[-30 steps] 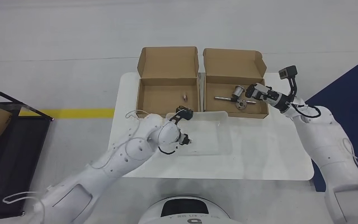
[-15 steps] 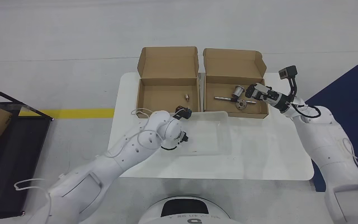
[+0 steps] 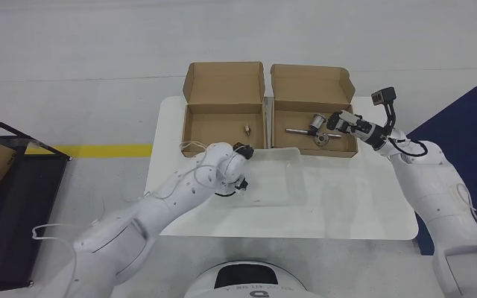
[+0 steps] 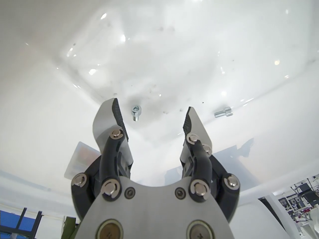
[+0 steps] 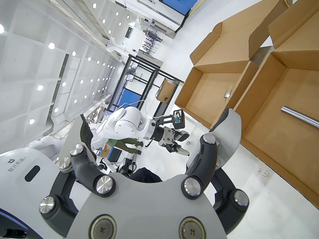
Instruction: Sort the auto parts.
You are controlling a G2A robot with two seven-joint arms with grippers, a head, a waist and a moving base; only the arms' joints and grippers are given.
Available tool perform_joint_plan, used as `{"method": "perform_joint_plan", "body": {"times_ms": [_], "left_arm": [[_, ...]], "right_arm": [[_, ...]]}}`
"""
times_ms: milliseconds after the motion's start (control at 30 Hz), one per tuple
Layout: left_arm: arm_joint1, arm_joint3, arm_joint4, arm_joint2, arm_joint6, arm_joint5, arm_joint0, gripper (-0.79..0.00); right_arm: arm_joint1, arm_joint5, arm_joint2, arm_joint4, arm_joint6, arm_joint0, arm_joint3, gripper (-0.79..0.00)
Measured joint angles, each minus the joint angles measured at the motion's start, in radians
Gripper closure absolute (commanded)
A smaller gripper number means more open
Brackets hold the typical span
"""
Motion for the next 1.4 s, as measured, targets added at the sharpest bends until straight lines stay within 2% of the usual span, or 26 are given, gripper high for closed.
{"method": "perform_joint_plan", "body": {"times_ms": [133,267,433,633,700,733,833,867,933,1000,1167,1267,1400], "left_arm": [[-0.023,0.040,-0.001,0.015,-0.012,0.003,-0.016,-0.505],[-0.047,0.077,0.006,0.035,-0.025,0.003,-0.029,-0.397],[-0.074,0.110,0.019,0.051,-0.016,0.006,-0.041,-0.342],[-0.088,0.115,0.036,0.046,0.004,0.013,-0.050,-0.292],[-0.088,0.106,0.044,0.040,0.014,0.013,-0.049,-0.240],[-0.087,0.100,0.046,0.035,0.020,0.012,-0.048,-0.182],[-0.080,0.070,0.050,0.017,0.030,0.005,-0.041,-0.071],[-0.076,0.058,0.054,0.011,0.029,0.003,-0.037,-0.068],[-0.071,0.041,0.064,0.003,0.021,0.005,-0.031,-0.148],[-0.064,0.022,0.077,-0.005,0.009,0.008,-0.024,-0.317],[-0.048,-0.023,0.109,-0.027,-0.021,0.018,-0.005,-0.523],[-0.041,-0.042,0.124,-0.037,-0.033,0.018,0.009,-0.570],[-0.037,-0.054,0.136,-0.045,-0.039,0.009,0.023,-0.579]], "right_arm": [[0.000,0.000,0.000,0.000,0.000,0.000,0.000,-0.785],[0.000,0.000,0.000,0.000,0.000,0.000,0.000,-0.785],[0.000,0.000,0.000,0.000,0.000,0.000,0.000,-0.785],[0.000,0.000,0.000,0.000,0.000,0.000,0.000,-0.785],[0.000,0.000,0.000,0.000,0.000,0.000,0.000,-0.785],[0.000,0.000,0.000,0.000,0.000,0.000,0.000,-0.785],[0.000,0.000,0.000,0.000,0.000,0.000,0.000,-0.785],[0.000,0.000,0.000,0.000,0.000,0.000,0.000,-0.785],[0.000,0.000,0.000,0.000,0.000,0.000,0.000,-0.785],[0.000,0.000,0.000,0.000,0.000,0.000,0.000,-0.785],[0.000,0.000,0.000,0.000,0.000,0.000,0.000,-0.785],[0.000,0.000,0.000,0.000,0.000,0.000,0.000,-0.785],[0.000,0.000,0.000,0.000,0.000,0.000,0.000,-0.785]]}}
